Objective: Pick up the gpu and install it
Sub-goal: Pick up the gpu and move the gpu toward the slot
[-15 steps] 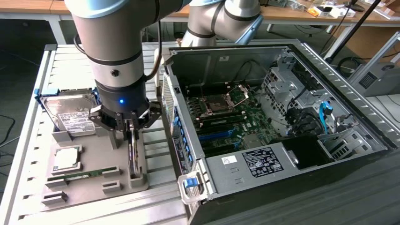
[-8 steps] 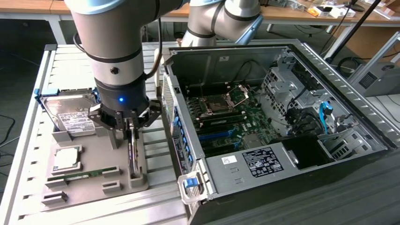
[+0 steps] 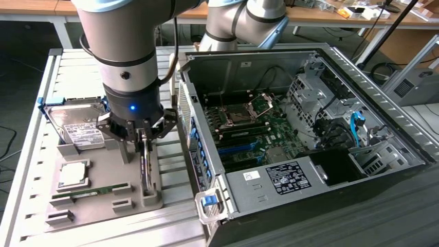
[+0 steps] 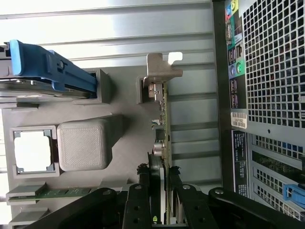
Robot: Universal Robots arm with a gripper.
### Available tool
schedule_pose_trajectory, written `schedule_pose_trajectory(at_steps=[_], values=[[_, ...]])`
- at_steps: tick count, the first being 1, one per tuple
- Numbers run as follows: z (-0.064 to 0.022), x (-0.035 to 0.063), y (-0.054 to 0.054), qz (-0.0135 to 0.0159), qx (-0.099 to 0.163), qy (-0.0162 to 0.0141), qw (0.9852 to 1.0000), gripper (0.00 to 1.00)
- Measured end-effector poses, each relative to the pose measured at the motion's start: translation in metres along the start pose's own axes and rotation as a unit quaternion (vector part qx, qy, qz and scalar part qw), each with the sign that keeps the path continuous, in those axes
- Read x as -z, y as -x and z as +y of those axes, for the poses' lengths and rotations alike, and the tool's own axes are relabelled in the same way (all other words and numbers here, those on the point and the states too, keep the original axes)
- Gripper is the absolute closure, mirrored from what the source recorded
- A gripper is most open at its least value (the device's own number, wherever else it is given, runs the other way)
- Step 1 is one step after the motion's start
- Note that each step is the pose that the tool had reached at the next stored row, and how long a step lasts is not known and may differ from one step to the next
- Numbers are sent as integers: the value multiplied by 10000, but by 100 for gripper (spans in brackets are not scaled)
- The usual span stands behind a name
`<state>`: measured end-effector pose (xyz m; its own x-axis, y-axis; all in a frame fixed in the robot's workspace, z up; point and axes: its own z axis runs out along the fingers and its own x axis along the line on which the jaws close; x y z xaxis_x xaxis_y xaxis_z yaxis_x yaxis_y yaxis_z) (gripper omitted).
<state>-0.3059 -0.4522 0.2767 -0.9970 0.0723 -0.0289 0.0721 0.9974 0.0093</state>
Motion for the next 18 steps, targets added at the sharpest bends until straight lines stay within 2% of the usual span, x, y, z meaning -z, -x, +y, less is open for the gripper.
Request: schedule_pose_trajectory(at_steps=[18], values=[[1, 108, 3, 0, 0, 0, 10000, 73]])
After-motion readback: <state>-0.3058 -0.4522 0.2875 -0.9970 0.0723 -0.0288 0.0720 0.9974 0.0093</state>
